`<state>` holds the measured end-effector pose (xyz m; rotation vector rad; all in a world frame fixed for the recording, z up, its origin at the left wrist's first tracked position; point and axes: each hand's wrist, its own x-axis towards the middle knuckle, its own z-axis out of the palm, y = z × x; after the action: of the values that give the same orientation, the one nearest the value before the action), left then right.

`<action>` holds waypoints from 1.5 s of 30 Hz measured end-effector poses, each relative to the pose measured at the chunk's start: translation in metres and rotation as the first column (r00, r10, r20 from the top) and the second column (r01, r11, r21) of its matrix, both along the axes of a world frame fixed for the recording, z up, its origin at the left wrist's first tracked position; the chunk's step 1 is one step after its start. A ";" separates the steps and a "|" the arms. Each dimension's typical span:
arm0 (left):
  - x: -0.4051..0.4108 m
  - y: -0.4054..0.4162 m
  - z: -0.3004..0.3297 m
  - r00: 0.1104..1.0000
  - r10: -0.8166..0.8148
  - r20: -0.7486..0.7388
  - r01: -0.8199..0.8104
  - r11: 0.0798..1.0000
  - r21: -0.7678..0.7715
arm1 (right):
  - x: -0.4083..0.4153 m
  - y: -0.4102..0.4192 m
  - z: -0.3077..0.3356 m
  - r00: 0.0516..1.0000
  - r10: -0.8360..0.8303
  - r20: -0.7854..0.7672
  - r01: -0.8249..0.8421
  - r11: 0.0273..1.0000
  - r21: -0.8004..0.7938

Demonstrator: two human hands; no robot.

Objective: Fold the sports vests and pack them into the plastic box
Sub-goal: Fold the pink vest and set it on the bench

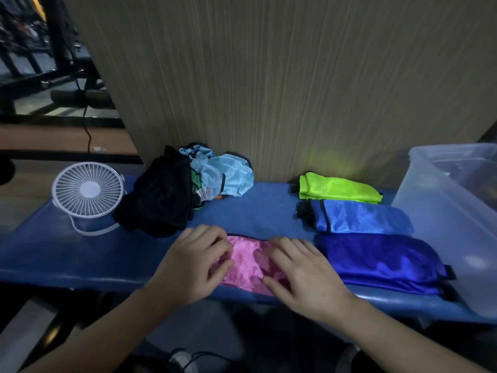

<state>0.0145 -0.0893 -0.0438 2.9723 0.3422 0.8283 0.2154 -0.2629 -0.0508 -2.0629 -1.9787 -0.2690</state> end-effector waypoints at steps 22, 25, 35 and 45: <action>0.008 0.032 -0.062 0.957 0.064 -0.281 -0.109 0.983 -0.147 | 0.008 0.014 -0.055 0.997 -0.061 0.047 0.065 0.994 -0.087; 0.003 0.031 -0.061 0.966 0.059 -0.251 -0.106 0.979 -0.177 | 0.010 0.014 -0.053 0.998 -0.040 0.040 0.044 0.995 -0.090; 0.002 0.024 -0.062 0.972 0.057 -0.228 -0.090 0.986 -0.137 | 0.026 0.022 -0.041 0.998 -0.017 0.064 0.023 0.995 -0.098; 0.021 0.024 -0.068 0.969 0.102 -0.227 -0.129 0.986 -0.107 | 0.023 0.024 -0.049 0.998 -0.066 0.026 0.069 0.984 -0.166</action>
<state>0.0355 -0.0658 -0.1121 2.9562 0.5578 0.4642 0.2389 -0.2390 -0.0998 -2.2410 -2.0077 -0.1415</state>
